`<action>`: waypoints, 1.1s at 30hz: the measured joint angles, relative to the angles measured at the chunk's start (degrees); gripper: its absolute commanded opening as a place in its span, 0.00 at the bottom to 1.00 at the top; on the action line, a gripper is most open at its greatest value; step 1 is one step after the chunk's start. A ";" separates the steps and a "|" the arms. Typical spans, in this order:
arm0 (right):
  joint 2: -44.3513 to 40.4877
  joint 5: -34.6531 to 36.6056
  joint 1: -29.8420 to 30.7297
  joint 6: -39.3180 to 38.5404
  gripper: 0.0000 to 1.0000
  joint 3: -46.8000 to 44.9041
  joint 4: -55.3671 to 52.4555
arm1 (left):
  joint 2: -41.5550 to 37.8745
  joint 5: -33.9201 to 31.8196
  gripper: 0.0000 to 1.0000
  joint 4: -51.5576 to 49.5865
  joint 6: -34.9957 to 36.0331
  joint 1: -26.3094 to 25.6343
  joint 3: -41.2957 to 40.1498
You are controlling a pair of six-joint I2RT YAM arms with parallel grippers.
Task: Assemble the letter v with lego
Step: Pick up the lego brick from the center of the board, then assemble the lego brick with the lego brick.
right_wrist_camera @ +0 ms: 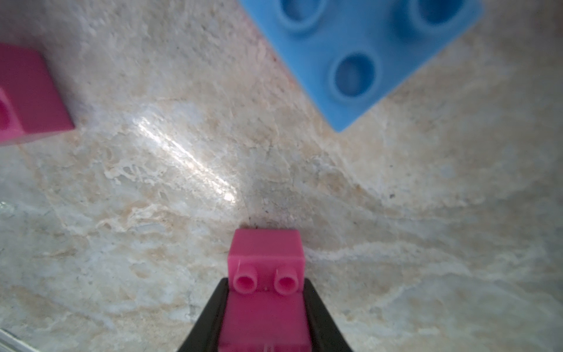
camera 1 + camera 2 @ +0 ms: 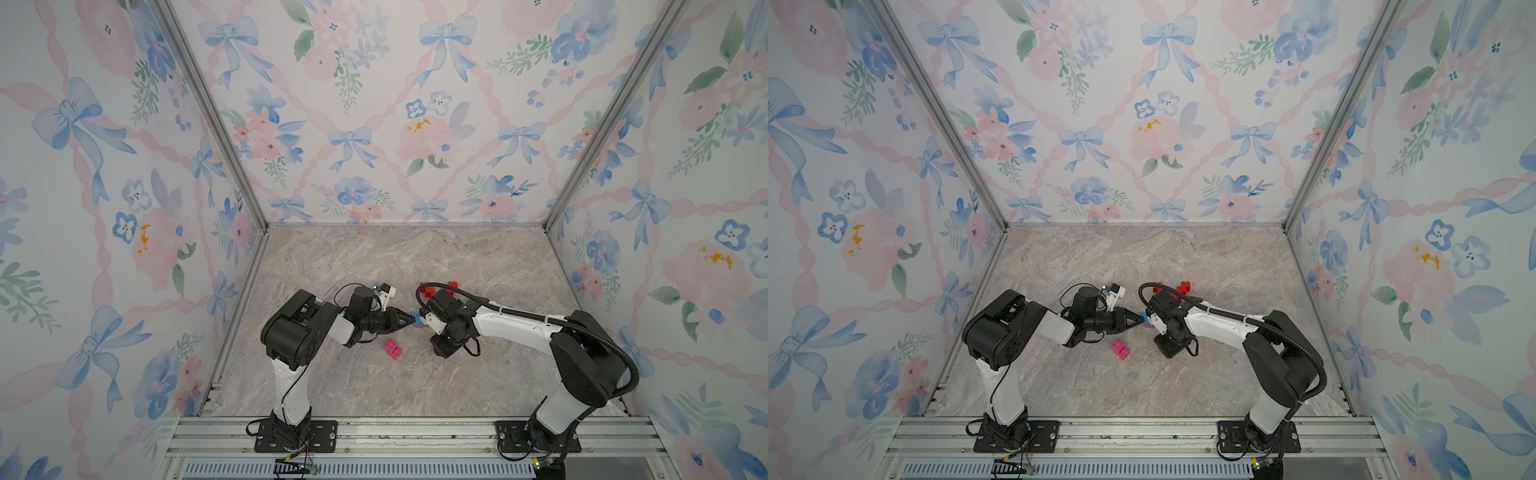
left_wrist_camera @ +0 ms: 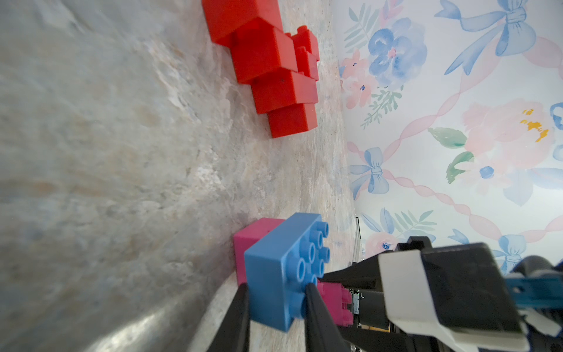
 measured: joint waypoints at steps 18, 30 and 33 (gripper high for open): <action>-2.36 -0.44 -8.55 -32.85 0.00 15.32 -10.19 | 0.00 -0.04 0.20 0.00 -0.87 0.00 0.02; 5.16 -4.11 -9.40 -47.63 0.00 18.53 -10.10 | 0.13 -0.04 0.16 0.20 -1.09 0.00 0.02; 6.16 -4.33 -9.18 -48.72 0.00 19.04 -9.86 | 0.13 -0.07 0.16 0.20 -1.09 0.00 0.02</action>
